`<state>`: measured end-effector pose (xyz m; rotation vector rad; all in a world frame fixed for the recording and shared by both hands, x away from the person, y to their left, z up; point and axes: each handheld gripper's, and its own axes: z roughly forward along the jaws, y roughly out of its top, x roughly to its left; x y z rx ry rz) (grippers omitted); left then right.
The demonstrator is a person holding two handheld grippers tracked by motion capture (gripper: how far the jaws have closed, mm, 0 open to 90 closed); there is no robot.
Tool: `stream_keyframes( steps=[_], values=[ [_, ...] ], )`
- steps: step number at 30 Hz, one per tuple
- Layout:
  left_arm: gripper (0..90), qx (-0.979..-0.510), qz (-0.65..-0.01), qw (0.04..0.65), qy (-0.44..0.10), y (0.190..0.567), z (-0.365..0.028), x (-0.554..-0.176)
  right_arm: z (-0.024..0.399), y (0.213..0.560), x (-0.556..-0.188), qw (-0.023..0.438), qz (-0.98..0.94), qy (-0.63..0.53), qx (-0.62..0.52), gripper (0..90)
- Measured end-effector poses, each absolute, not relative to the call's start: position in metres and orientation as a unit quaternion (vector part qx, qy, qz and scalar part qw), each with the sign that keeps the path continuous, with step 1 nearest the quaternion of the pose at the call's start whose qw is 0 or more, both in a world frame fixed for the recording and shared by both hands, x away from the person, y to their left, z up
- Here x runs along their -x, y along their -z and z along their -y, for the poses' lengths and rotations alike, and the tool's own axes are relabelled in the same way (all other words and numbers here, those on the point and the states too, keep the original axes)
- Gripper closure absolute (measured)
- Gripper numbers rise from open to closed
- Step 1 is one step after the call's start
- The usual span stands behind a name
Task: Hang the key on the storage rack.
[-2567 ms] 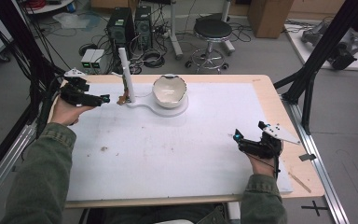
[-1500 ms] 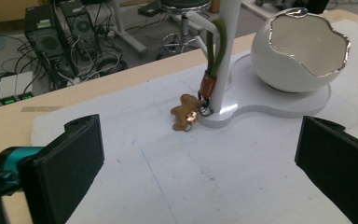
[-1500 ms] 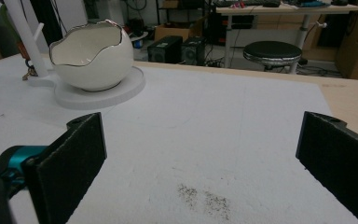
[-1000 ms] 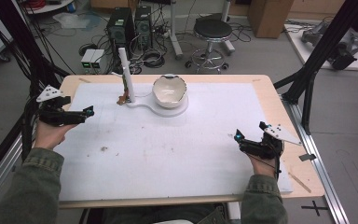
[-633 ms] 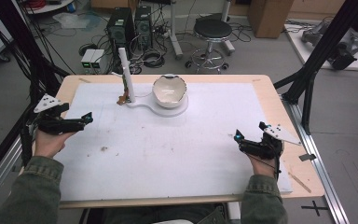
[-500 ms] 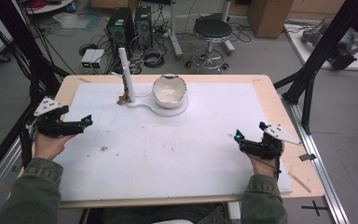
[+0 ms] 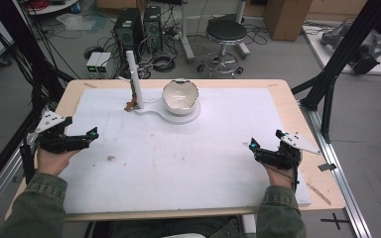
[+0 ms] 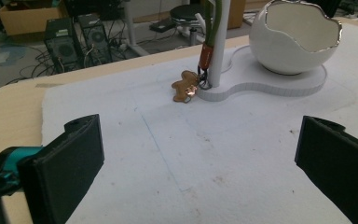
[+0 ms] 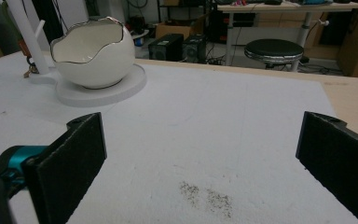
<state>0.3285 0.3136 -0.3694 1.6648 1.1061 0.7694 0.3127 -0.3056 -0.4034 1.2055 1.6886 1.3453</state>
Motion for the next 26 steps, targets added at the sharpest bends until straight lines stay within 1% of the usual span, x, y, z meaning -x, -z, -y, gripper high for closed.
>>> stream_keyframes(
  steps=[12, 21, 26],
  values=[
    [1.7, -0.670, -0.464, 0.477, -0.329, 0.389, -0.319, -0.317, 0.305, 0.404, -0.313, 0.326, -0.647, -0.513, -0.461, 0.6],
    [1.7, -0.683, -0.472, 0.456, -0.320, 0.399, -0.321, -0.317, 0.303, 0.405, -0.315, 0.324, -0.654, -0.508, -0.458, 0.6],
    [1.7, -0.682, -0.472, 0.458, -0.321, 0.398, -0.321, -0.315, 0.303, 0.406, -0.316, 0.325, -0.655, -0.505, -0.458, 0.6]
  ],
)
